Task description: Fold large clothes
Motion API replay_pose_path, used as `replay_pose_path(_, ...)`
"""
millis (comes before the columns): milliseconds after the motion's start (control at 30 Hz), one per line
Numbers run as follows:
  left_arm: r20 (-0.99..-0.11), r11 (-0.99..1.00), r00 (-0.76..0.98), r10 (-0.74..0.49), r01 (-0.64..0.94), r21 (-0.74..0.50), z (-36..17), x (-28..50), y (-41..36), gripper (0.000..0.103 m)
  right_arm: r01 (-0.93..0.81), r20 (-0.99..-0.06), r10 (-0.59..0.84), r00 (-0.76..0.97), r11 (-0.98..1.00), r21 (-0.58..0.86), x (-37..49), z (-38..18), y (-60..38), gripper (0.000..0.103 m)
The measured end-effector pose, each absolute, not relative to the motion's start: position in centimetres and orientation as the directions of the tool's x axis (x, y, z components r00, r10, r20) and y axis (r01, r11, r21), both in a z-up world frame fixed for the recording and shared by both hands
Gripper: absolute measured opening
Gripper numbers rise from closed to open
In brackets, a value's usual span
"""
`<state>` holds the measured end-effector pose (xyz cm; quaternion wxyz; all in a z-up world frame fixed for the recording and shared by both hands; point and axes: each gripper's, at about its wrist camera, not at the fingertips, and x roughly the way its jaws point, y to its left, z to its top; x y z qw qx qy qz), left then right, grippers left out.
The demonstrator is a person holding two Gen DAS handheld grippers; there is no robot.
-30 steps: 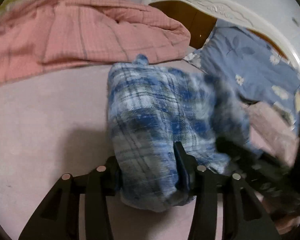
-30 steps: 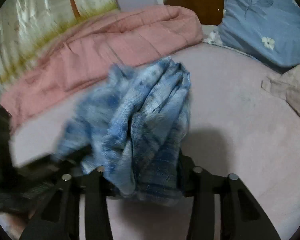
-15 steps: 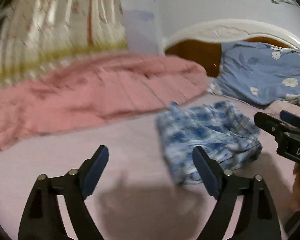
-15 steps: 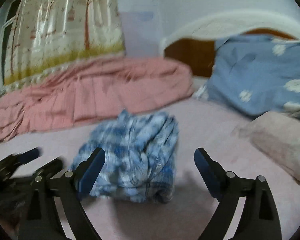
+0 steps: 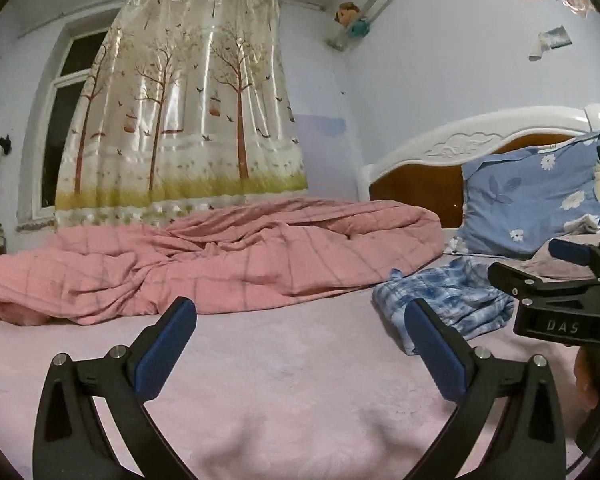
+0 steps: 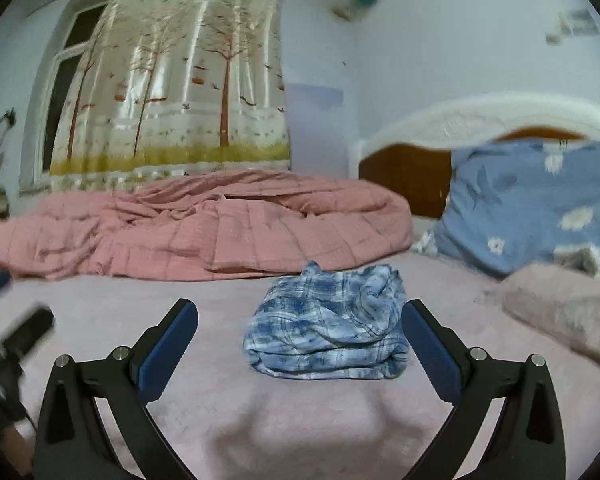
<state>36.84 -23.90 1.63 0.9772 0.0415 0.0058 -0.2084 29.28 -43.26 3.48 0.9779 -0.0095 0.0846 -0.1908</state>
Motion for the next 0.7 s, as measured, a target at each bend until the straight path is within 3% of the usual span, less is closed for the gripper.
replay_pose_path(700, -0.044, 0.923, 0.923, -0.382, 0.384, 0.027, 1.4, 37.5, -22.8, 0.103, 0.431, -0.076, -0.438, 0.896, 0.897, -0.093, 27.2, 4.1, -41.6, 0.103)
